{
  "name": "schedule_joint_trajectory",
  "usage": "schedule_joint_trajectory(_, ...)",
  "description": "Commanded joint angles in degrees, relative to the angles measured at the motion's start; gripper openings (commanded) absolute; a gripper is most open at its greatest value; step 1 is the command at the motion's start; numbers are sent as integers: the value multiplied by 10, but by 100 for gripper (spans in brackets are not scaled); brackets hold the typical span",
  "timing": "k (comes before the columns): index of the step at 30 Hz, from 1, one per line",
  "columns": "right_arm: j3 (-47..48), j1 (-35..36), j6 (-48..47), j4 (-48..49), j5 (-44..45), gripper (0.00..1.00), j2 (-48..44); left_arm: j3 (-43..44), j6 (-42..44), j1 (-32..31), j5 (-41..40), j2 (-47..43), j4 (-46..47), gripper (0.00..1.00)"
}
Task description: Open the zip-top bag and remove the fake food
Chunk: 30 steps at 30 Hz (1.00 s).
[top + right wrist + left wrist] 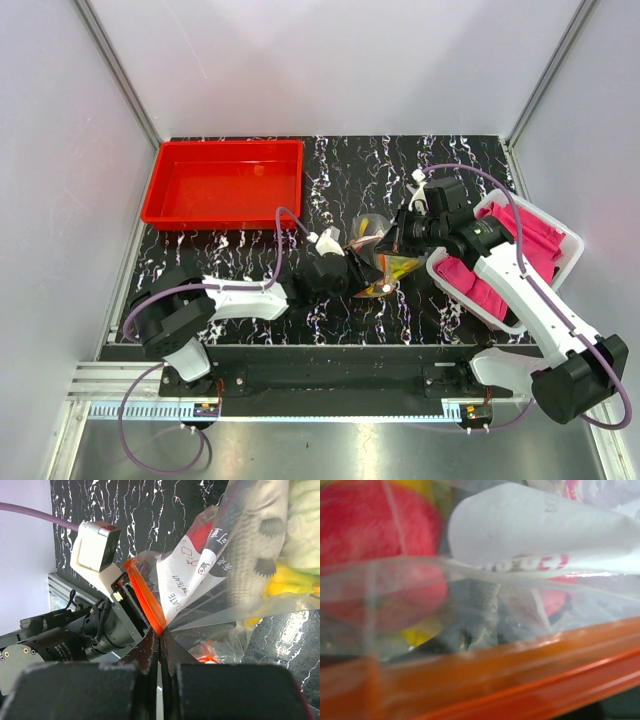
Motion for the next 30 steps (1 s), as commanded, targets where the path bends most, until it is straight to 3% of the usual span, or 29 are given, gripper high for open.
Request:
schedule_joint_trajectory(1, 9, 5, -1, 15, -14, 0, -29, -2, -4, 11, -45, -7, 25, 46)
schedule_joint_trajectory(4, 4, 5, 1, 14, -15, 0, -32, -11, -8, 19, -11, 6, 82, 48)
schedule_joint_trajectory(6, 5, 6, 2, 16, -21, 0, -32, -45, -11, 19, -20, 7, 160, 46)
schedule_joint_trajectory(9, 9, 6, 5, 14, -24, 0, -33, -66, -12, 19, -43, 4, 205, 40)
schedule_joint_trajectory(18, 9, 6, 5, 14, -28, 0, -37, -12, 9, 23, -44, 20, 173, 30)
schedule_joint_trajectory(22, 1, 6, -6, 14, -23, 0, -37, -9, 19, 26, -24, 9, 180, 2)
schedule_joint_trajectory(23, -5, 5, -18, 16, -20, 0, -37, -4, 25, 29, -21, 3, 166, 0)
schedule_joint_trajectory(30, -62, 6, -69, 32, 1, 0, -62, 47, 109, 34, -10, -61, 31, 0)
